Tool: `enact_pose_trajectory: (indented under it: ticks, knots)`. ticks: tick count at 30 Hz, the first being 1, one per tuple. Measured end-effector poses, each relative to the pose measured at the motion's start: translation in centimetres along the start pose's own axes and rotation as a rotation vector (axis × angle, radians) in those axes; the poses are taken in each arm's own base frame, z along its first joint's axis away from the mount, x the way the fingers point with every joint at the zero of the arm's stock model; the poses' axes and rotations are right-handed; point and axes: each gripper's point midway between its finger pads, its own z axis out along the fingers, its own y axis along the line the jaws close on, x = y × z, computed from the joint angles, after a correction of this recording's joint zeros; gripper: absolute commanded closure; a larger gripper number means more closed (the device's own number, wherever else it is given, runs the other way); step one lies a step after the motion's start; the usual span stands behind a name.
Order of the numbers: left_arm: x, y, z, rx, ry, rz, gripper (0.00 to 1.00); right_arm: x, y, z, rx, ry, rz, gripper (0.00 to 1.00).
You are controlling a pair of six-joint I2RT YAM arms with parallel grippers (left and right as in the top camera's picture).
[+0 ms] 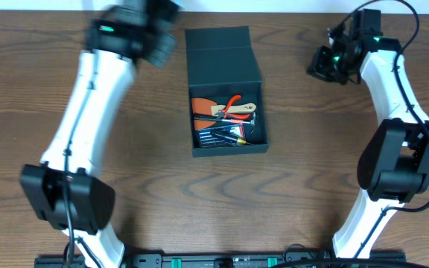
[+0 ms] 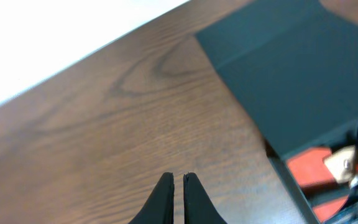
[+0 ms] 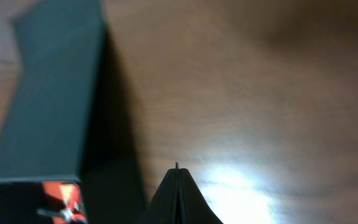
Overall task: Pack container
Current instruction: 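Raise both grippers to the box lid's far edge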
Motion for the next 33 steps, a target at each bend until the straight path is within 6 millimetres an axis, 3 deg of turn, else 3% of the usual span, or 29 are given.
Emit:
enact_pose_trajectory:
  ticks: [5, 9, 16, 23, 28, 33]
  knots:
    - [1.1, 4.1, 3.6, 0.182, -0.051, -0.292, 0.94, -2.0, 3.4, 0.8, -0.093, -0.087, -0.080, 0.99]
    - [2.6, 5.1, 7.0, 0.324, -0.040, -0.480, 0.94, -3.0, 4.8, 2.5, -0.190, -0.114, -0.112, 0.99]
    - [4.3, 2.3, 11.9, 0.516, 0.032, -0.640, 0.94, -2.3, 4.3, 8.5, -0.336, -0.055, -0.054, 0.99]
    - [6.4, 0.2, 16.1, 0.623, 0.111, -0.750, 0.94, 0.1, 3.2, 13.5, -0.445, 0.046, 0.035, 0.99]
    - [7.5, -1.4, 17.7, 0.653, 0.161, -0.776, 0.94, 1.2, 3.5, 14.4, -0.478, 0.087, 0.059, 0.99]
    - [8.1, -4.2, 19.0, 0.685, 0.209, -0.761, 0.94, 1.4, 4.7, 14.5, -0.505, 0.085, 0.030, 0.99]
